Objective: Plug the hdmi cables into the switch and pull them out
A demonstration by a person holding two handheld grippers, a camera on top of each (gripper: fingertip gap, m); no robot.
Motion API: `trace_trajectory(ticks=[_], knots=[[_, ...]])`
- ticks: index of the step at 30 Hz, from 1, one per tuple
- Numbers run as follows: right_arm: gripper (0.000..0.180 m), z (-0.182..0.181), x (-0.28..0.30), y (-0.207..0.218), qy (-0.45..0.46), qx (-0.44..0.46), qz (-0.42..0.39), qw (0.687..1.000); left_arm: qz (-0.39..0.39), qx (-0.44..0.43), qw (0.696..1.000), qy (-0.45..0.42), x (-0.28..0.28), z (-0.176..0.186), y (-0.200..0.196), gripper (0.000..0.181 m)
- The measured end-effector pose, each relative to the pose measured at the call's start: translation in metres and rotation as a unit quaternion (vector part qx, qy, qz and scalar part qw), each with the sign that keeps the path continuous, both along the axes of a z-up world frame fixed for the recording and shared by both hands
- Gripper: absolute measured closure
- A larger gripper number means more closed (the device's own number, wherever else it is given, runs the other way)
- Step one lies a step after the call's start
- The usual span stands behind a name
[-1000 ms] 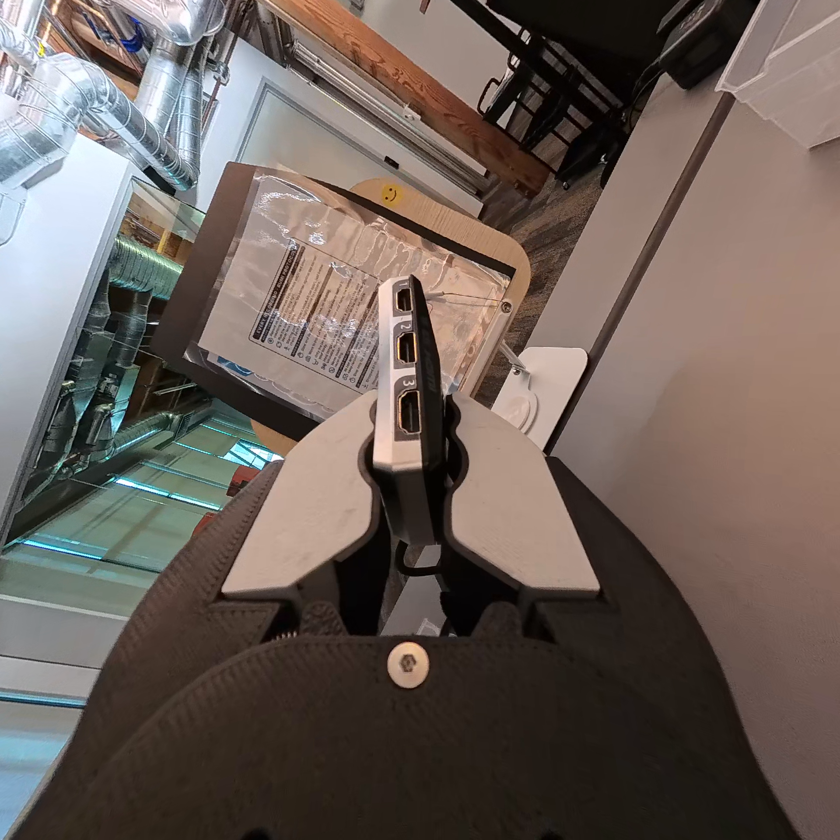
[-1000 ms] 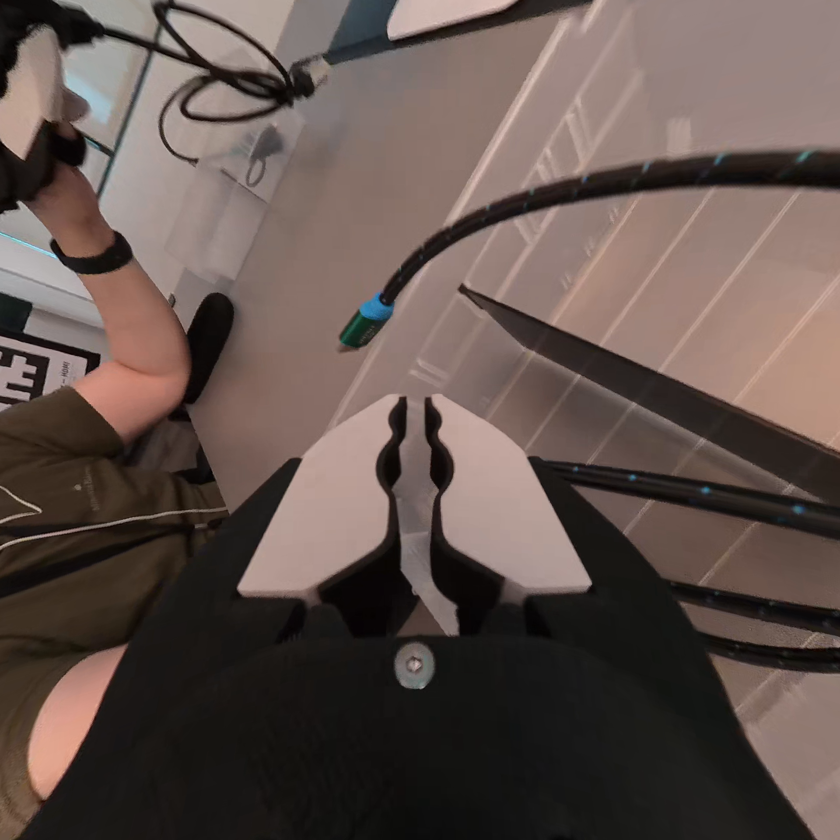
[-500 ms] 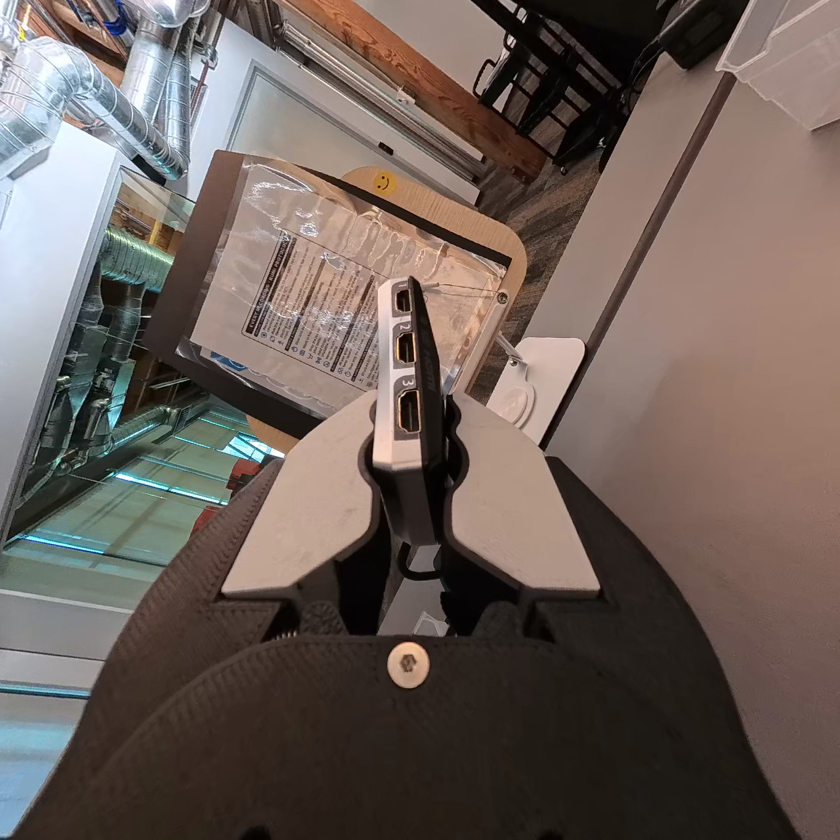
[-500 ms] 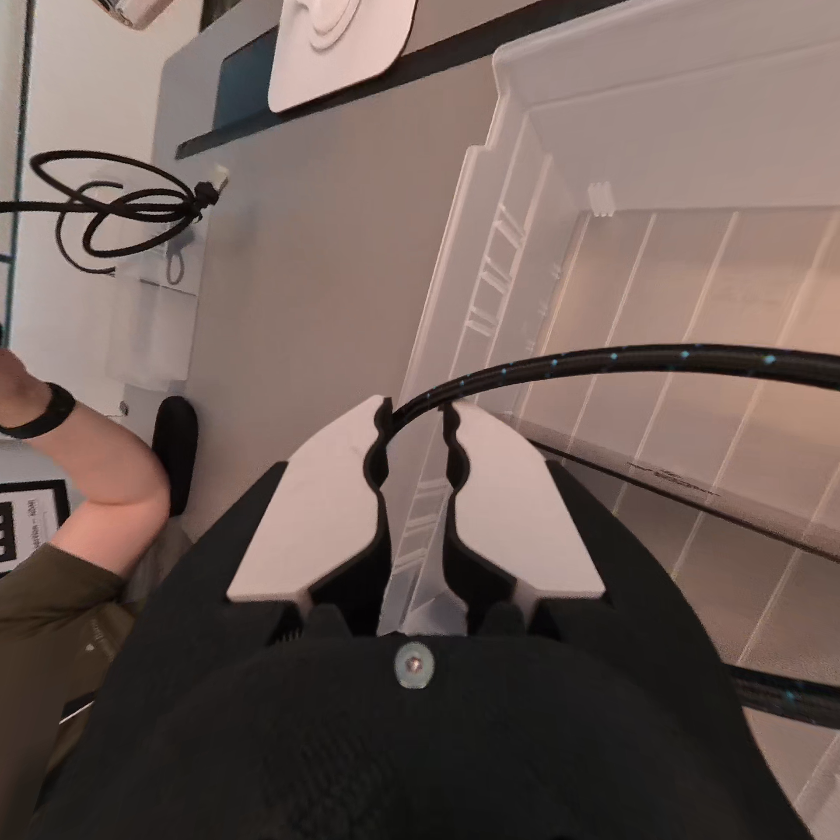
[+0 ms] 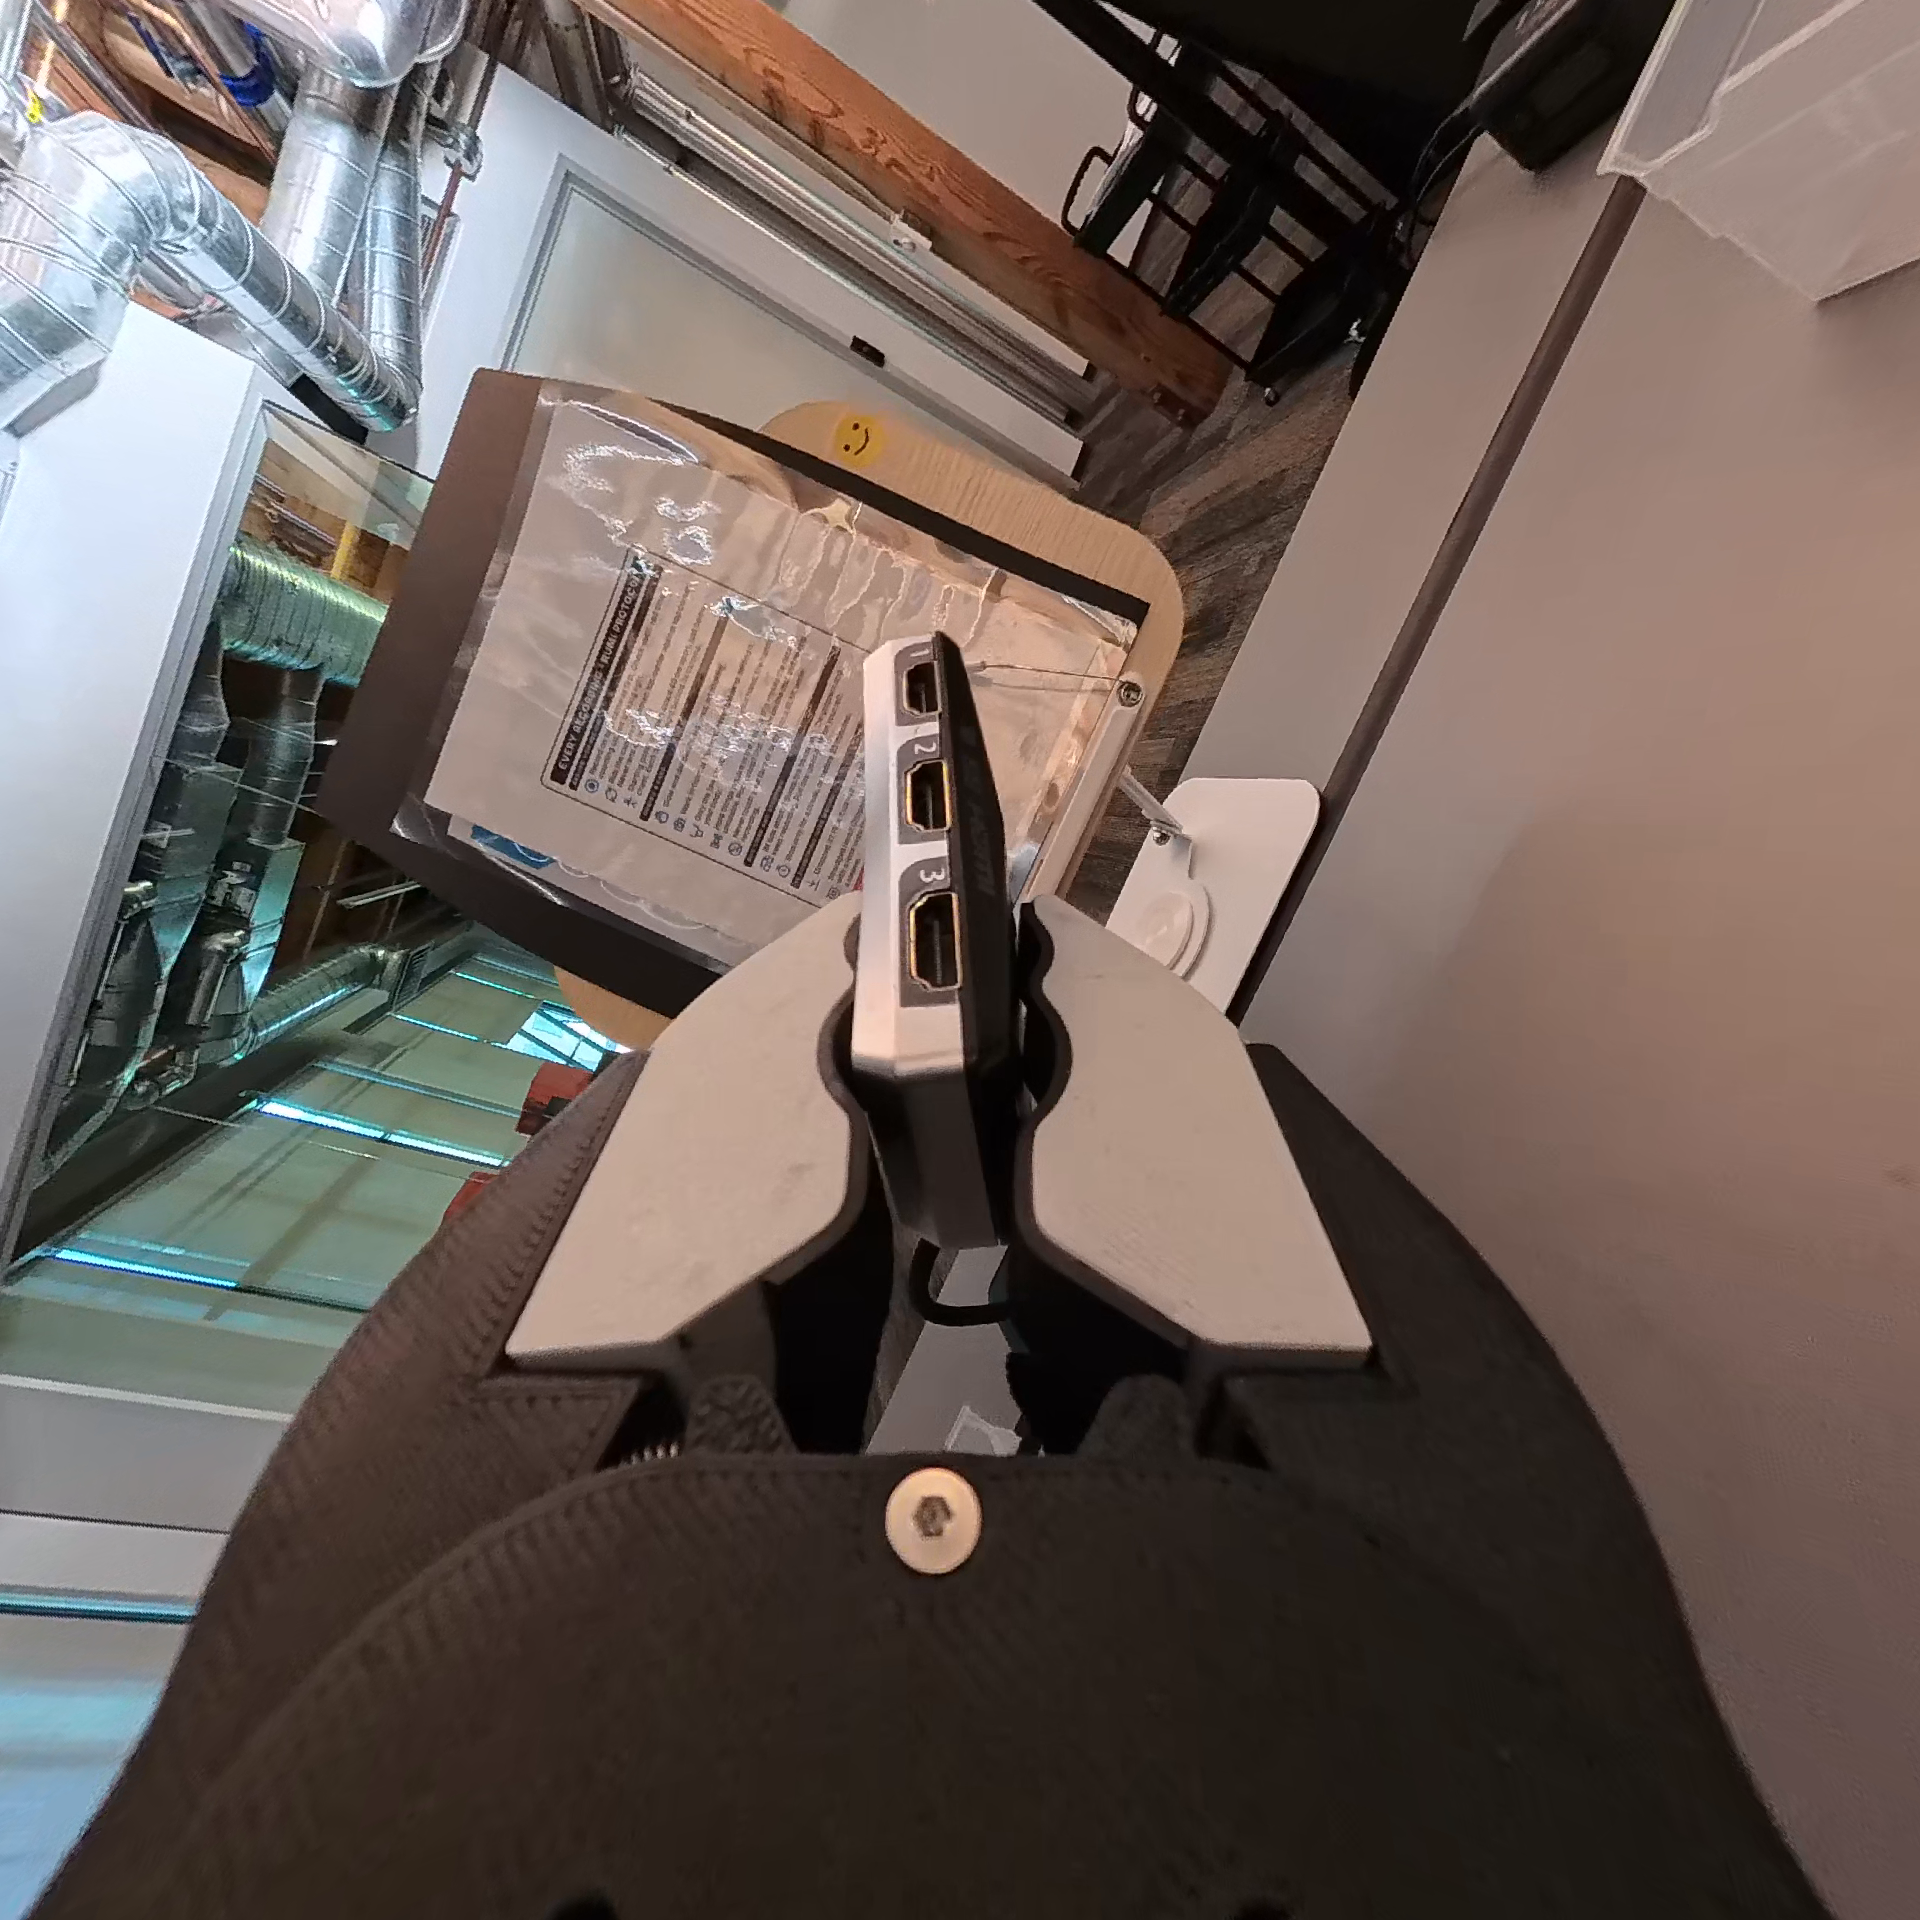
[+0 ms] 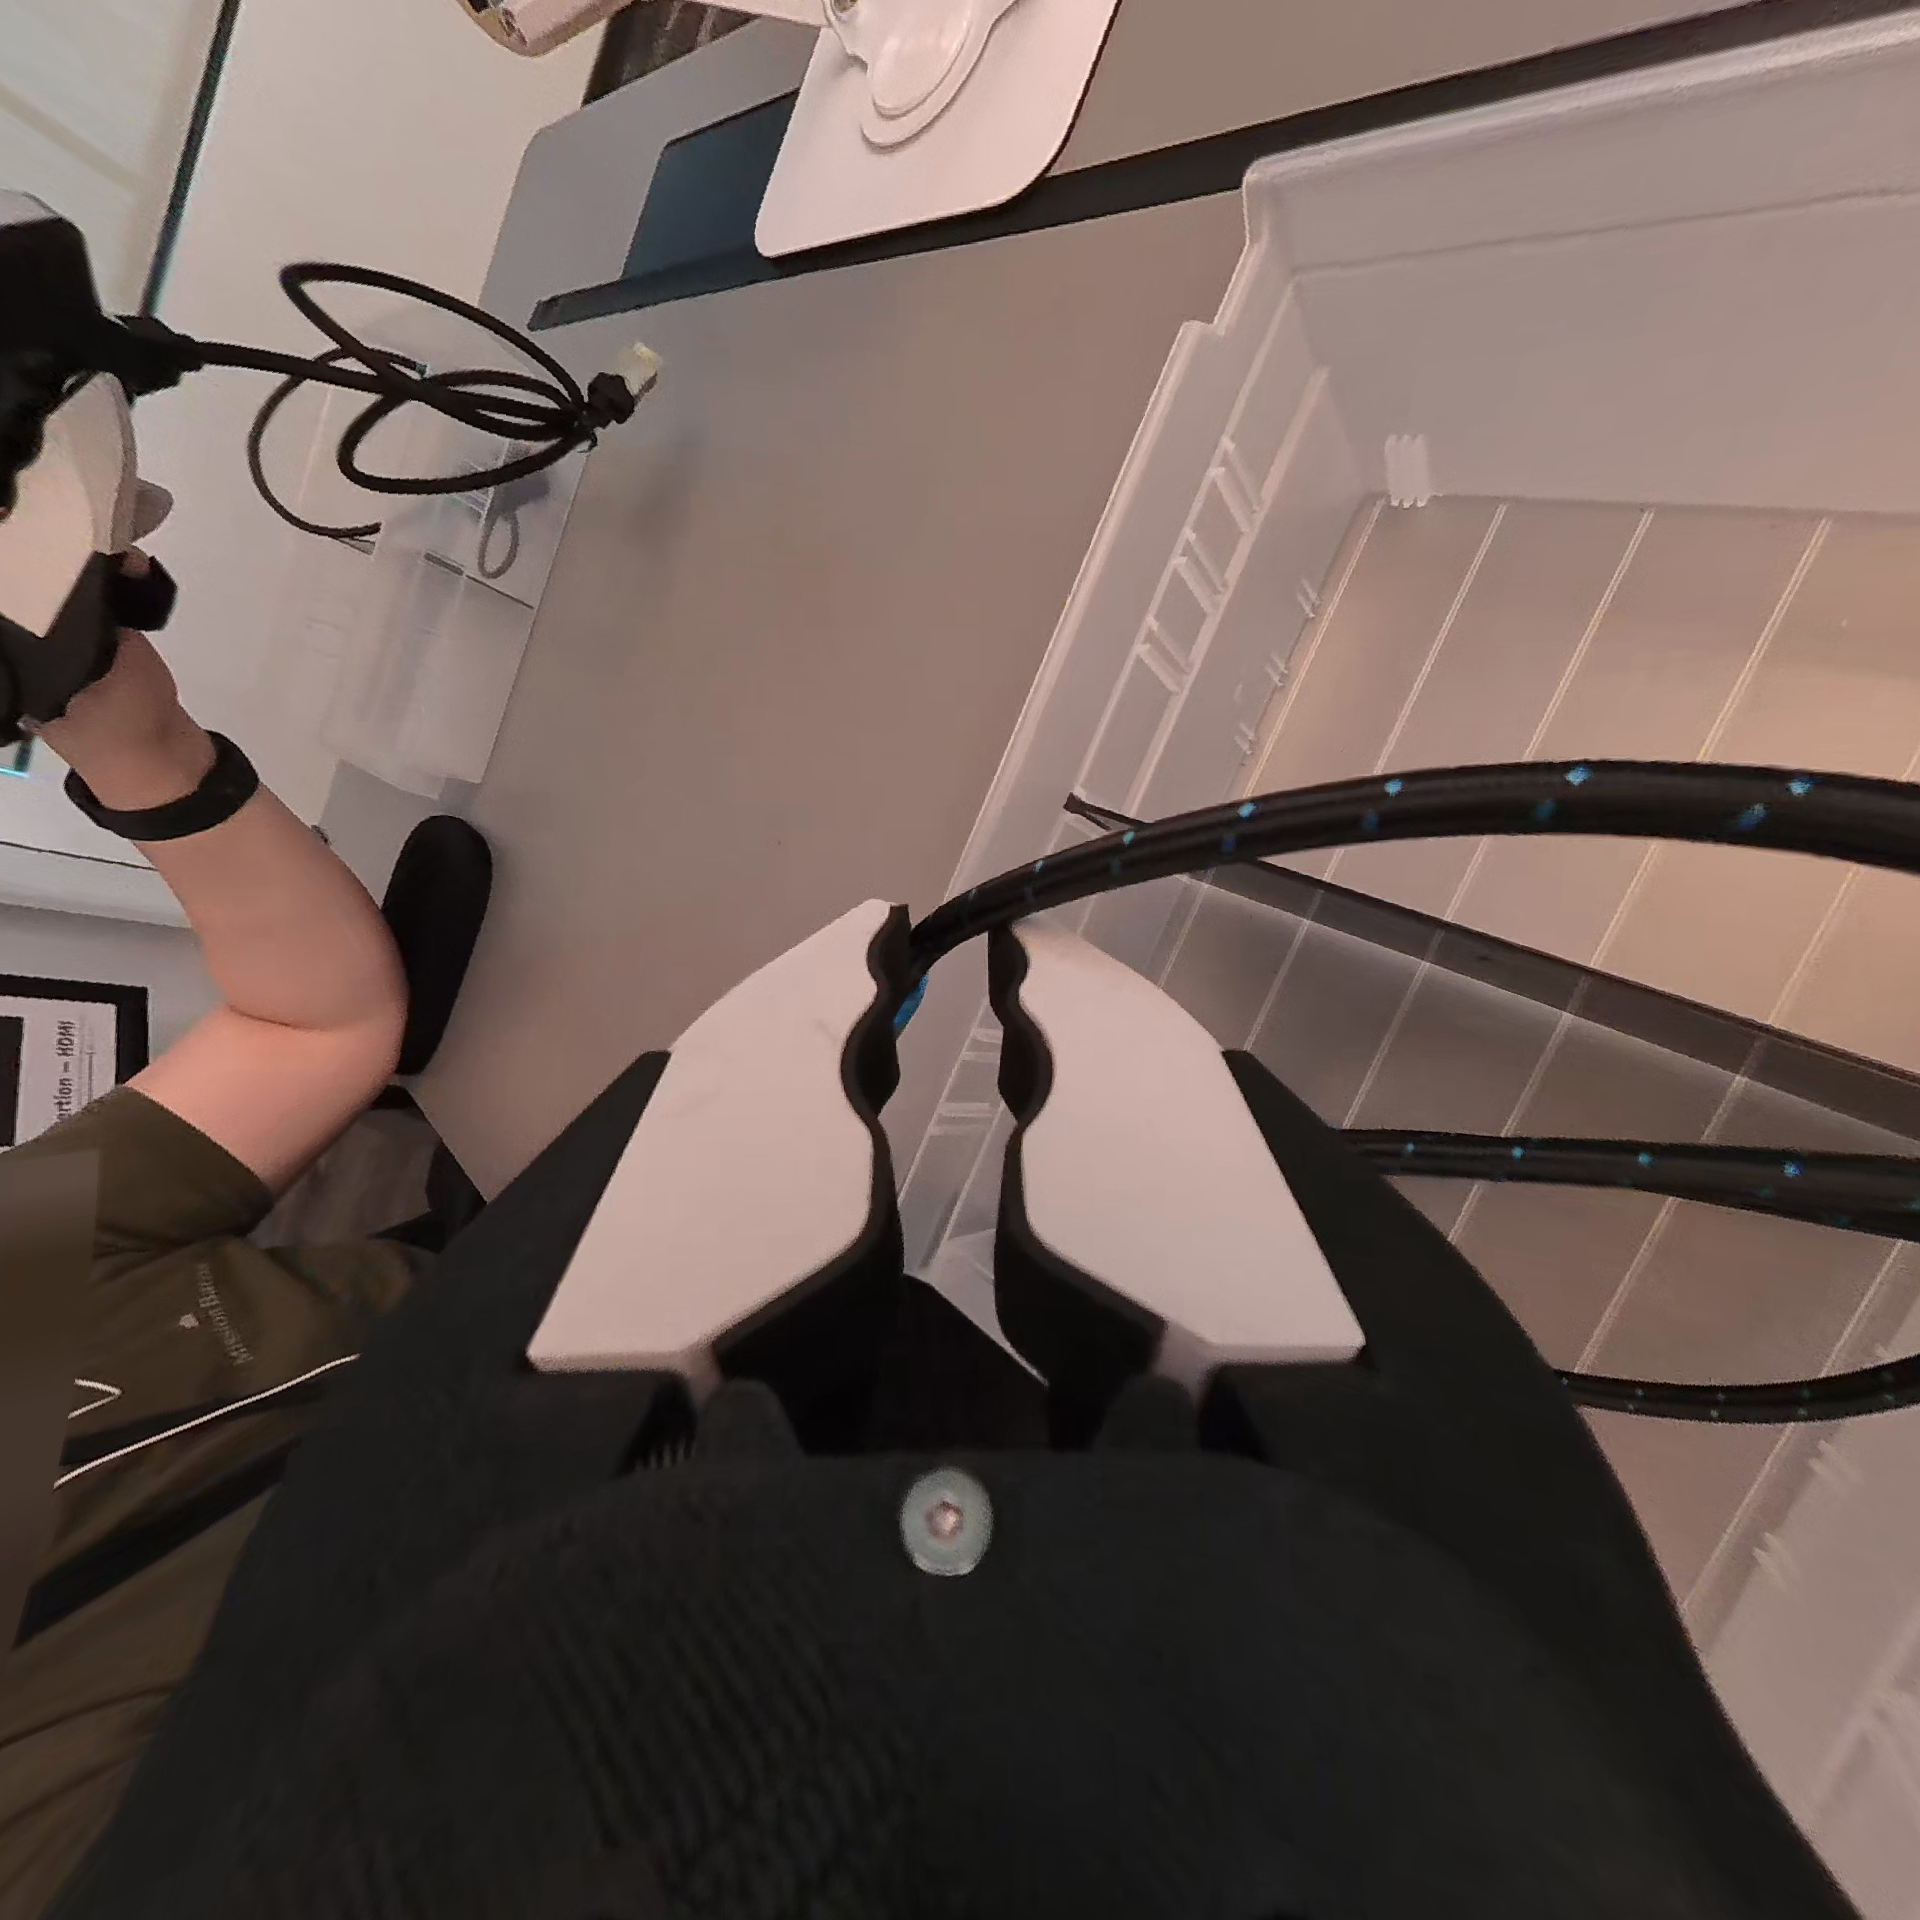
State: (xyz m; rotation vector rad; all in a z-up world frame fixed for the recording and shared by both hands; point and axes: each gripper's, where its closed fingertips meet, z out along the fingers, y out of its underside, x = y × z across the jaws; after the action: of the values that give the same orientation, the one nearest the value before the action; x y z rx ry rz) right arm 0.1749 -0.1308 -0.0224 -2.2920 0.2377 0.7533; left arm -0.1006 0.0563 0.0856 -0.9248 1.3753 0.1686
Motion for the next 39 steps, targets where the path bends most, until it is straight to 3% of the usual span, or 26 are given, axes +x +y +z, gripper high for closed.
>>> trace_trajectory(ticks=[4, 7, 14, 18, 22, 26, 30, 34, 39], knots=[[0.168, 0.006, 0.005, -0.008, -0.035, -0.001, -0.017, 0.999, 0.0, 0.0, 1.0, 0.001, 0.0, 0.0, 0.0, 0.159], [0.172, -0.008, 0.021, -0.02, -0.094, -0.057, -0.054, 0.993, 0.0, 0.001, 1.0, 0.003, 0.001, -0.001, 0.0, 0.158], [0.171, -0.041, -0.004, -0.016, -0.002, -0.105, 0.019, 0.994, -0.004, 0.002, 1.0, 0.008, 0.004, -0.003, -0.003, 0.159], [0.158, -0.033, 0.001, -0.02, -0.001, -0.087, 0.004, 0.996, -0.003, 0.002, 1.0, 0.01, 0.005, -0.004, -0.003, 0.159], [0.155, 0.009, 0.016, -0.03, -0.024, 0.01, -0.042, 0.999, -0.001, 0.002, 1.0, 0.012, 0.004, -0.005, -0.002, 0.159], [0.158, 0.051, 0.075, -0.035, -0.096, 0.135, -0.18, 0.969, -0.003, 0.001, 1.0, 0.012, 0.004, -0.005, -0.003, 0.159], [0.157, 0.037, 0.148, -0.036, -0.197, 0.164, -0.294, 0.921, -0.005, 0.001, 1.0, 0.016, 0.006, -0.008, -0.004, 0.158], [0.156, 0.017, 0.164, -0.017, -0.241, 0.148, -0.289, 0.914, -0.005, -0.001, 1.0, 0.022, 0.009, -0.011, -0.004, 0.158], [0.155, -0.016, 0.177, -0.001, -0.369, 0.023, -0.244, 0.897, -0.005, -0.003, 1.0, 0.029, 0.011, -0.016, -0.003, 0.159]])
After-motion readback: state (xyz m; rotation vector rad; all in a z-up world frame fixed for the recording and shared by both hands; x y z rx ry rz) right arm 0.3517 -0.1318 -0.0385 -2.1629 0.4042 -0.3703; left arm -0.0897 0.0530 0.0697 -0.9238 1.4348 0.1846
